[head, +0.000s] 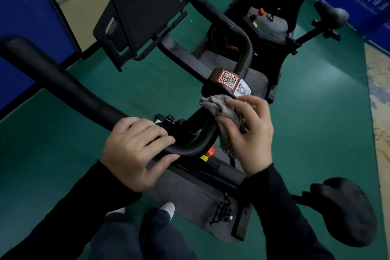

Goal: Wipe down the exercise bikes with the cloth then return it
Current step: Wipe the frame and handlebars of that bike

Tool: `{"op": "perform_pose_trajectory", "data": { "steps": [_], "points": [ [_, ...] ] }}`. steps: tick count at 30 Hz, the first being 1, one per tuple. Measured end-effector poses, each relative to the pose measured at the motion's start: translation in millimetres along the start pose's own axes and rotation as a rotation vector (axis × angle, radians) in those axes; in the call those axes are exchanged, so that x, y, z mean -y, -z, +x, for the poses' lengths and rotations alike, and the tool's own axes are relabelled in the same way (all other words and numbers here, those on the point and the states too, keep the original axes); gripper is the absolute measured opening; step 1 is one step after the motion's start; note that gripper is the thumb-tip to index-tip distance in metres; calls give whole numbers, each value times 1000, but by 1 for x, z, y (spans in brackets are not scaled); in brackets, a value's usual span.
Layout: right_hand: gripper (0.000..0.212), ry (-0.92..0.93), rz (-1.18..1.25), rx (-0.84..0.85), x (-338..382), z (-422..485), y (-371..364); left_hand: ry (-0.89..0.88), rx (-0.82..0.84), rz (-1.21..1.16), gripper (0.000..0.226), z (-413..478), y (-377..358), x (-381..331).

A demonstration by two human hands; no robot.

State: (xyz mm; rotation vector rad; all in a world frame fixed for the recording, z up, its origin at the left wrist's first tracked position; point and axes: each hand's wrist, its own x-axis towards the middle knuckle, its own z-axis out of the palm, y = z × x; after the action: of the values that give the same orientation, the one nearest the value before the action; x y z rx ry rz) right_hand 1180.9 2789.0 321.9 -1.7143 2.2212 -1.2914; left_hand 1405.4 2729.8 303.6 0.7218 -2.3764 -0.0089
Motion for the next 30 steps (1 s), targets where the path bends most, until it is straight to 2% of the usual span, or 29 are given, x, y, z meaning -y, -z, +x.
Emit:
{"op": "perform_pose_trajectory", "data": {
  "steps": [6, 10, 12, 15, 19, 24, 30],
  "points": [
    [18, 264, -187, 270, 3, 25, 10, 2, -27, -26, 29, -1, 0, 0],
    [17, 487, -186, 612, 15, 39, 13, 31, -41, -44, 29, -1, -1, -1],
    [16, 513, -220, 708, 18, 52, 13, 37, -47, -49, 28, -1, -2, 0],
    [15, 466, -261, 731, 20, 69, 15, 46, -51, -59, 28, -2, -2, -1],
    [14, 534, -251, 925, 29, 75, 10, 65, -52, -71, 28, -4, -3, -2],
    [16, 528, -354, 880, 30, 92, 6, 70, -49, -83, 28, -5, -3, -1],
    [13, 608, -345, 1018, 34, 88, -4, 77, -43, -80, 29, -5, -1, -1]
  ]
}}
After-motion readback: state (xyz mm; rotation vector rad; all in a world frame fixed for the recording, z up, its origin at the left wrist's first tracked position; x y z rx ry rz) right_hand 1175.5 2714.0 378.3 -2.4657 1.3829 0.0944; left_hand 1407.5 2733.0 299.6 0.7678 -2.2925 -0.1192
